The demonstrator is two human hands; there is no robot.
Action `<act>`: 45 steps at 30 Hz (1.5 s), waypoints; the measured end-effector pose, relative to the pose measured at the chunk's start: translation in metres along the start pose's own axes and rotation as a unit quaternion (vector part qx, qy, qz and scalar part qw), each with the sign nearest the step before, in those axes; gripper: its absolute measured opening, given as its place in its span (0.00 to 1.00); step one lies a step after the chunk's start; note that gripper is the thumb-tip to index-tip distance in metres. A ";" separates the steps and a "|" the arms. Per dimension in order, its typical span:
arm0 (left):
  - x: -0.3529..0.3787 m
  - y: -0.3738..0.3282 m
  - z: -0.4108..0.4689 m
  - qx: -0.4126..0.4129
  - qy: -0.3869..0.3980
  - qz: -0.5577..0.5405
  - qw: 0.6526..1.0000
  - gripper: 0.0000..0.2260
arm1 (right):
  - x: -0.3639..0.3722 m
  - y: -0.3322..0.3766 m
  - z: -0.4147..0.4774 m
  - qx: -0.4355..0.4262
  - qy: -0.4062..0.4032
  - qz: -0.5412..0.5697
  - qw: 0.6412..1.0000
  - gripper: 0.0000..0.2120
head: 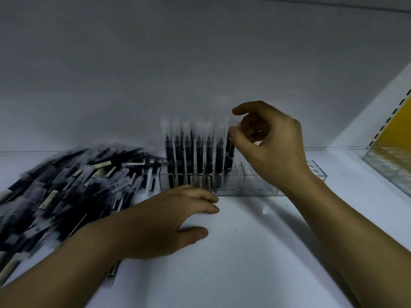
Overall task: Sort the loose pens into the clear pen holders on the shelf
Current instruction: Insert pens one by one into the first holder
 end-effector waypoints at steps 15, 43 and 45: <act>-0.073 -0.003 -0.073 -0.066 0.060 0.154 0.984 0.18 | 0.041 0.040 -0.048 -0.221 0.101 -0.021 0.970 0.06; -0.117 0.100 -0.187 -0.562 -0.145 -0.085 0.810 0.23 | 0.138 0.080 -0.081 -0.093 0.289 -0.027 0.952 0.05; -0.120 0.112 -0.175 -0.573 -0.123 -0.131 0.800 0.24 | 0.138 0.079 -0.081 -0.084 0.295 -0.022 0.952 0.05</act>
Point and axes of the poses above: each hand's wrist, its own z-axis towards the middle knuckle, its own x-axis out of the palm, y = z × x, the point moved 2 cm from there along z, towards the middle knuckle, and after that the axes turned 10 degrees about x, right-handed, at the moved point
